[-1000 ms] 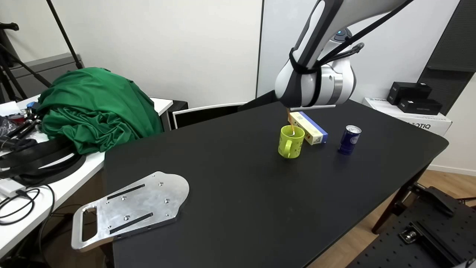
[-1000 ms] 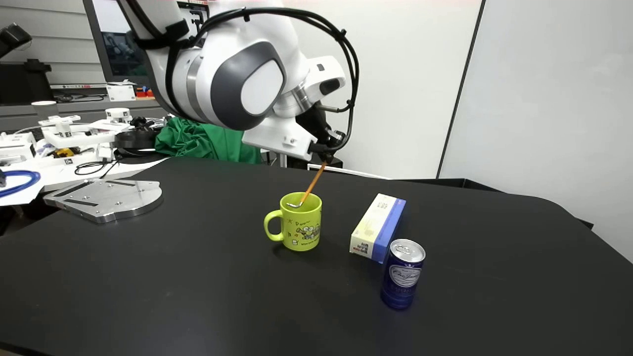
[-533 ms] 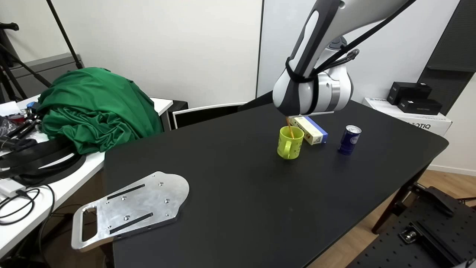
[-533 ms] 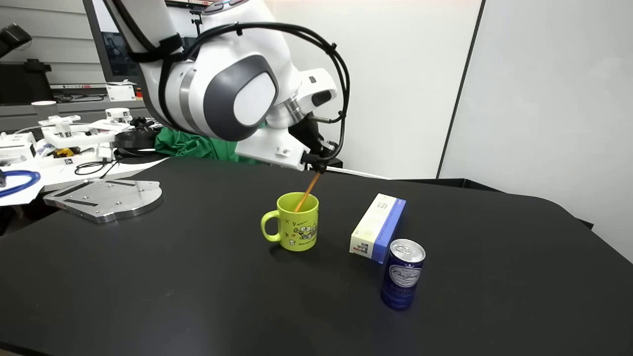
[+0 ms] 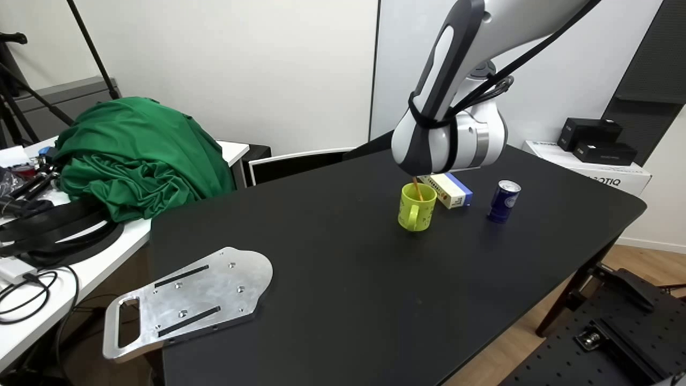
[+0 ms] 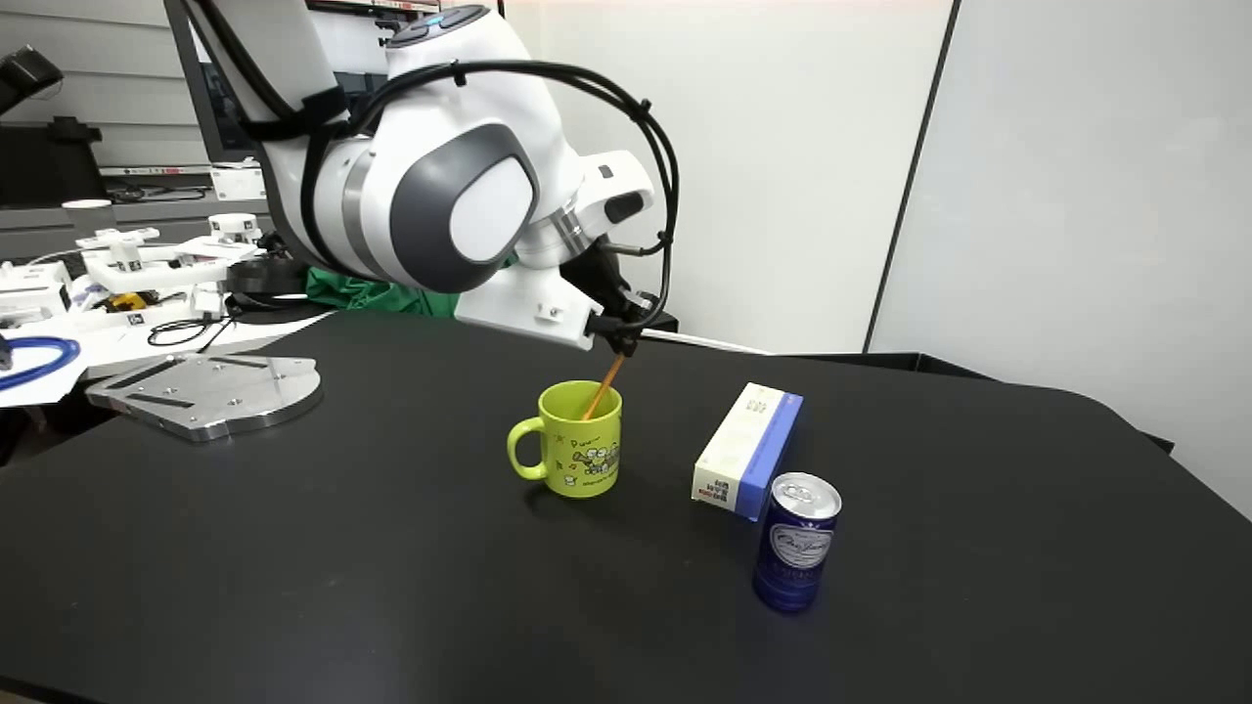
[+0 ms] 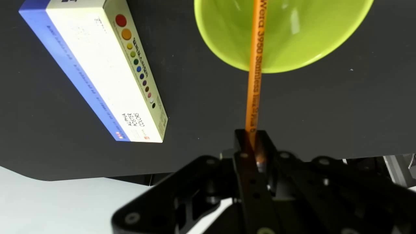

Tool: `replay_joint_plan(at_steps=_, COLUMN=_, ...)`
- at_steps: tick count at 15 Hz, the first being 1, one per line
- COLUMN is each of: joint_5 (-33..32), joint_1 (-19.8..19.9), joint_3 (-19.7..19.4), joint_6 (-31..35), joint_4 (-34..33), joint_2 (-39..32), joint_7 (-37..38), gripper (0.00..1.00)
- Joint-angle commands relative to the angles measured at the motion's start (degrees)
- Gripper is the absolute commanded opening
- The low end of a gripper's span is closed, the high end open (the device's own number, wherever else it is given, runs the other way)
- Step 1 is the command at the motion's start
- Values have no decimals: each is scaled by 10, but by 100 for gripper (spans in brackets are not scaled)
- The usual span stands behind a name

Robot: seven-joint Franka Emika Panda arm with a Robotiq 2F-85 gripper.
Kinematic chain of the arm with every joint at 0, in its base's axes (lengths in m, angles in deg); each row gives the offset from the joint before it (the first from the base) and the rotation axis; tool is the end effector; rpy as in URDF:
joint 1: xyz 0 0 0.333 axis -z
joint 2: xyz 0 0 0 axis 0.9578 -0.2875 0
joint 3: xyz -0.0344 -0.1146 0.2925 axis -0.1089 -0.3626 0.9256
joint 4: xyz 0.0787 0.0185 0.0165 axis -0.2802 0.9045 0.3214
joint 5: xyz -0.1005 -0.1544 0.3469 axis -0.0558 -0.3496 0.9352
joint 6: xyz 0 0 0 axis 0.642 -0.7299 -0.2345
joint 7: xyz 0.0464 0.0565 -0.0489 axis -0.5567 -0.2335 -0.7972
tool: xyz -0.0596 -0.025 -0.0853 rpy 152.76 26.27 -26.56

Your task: Place the orange Allan wrench inside the yellow mug

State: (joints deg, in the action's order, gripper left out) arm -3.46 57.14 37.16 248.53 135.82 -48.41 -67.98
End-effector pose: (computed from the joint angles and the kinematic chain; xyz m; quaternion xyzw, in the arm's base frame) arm 0.5164 -0.0863 0.2074 0.9372 -0.1568 0.2984 0.0898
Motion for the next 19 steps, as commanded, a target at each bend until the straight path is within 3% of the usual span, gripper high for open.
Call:
replay_joint_plan(at_steps=1, joint_5=7, joint_1=-11, joint_3=-6, joint_6=8, joint_4=7, joint_2=-7, joint_7=10, gripper=41)
replay_joint_plan(at_steps=9, joint_5=16, joint_1=-9, joint_3=-18, joint_6=0, joint_4=-1, joint_2=15, joint_7=8, gripper=95)
replay_joint_plan(at_steps=13, joint_5=32, joint_1=-32, joint_3=-50, joint_6=-30, joint_4=-4, joint_2=38, joint_7=-12, gripper=100)
replay_joint_plan(at_steps=14, joint_5=14, joint_1=-9, joint_3=-27, joint_6=-7, joint_4=-5, joint_2=21, joint_7=-1, gripper=100)
replay_joint_plan(at_steps=19, joint_5=21, joint_1=-23, joint_3=-43, joint_6=-20, joint_4=-5, joint_2=29, joint_7=-2, gripper=100)
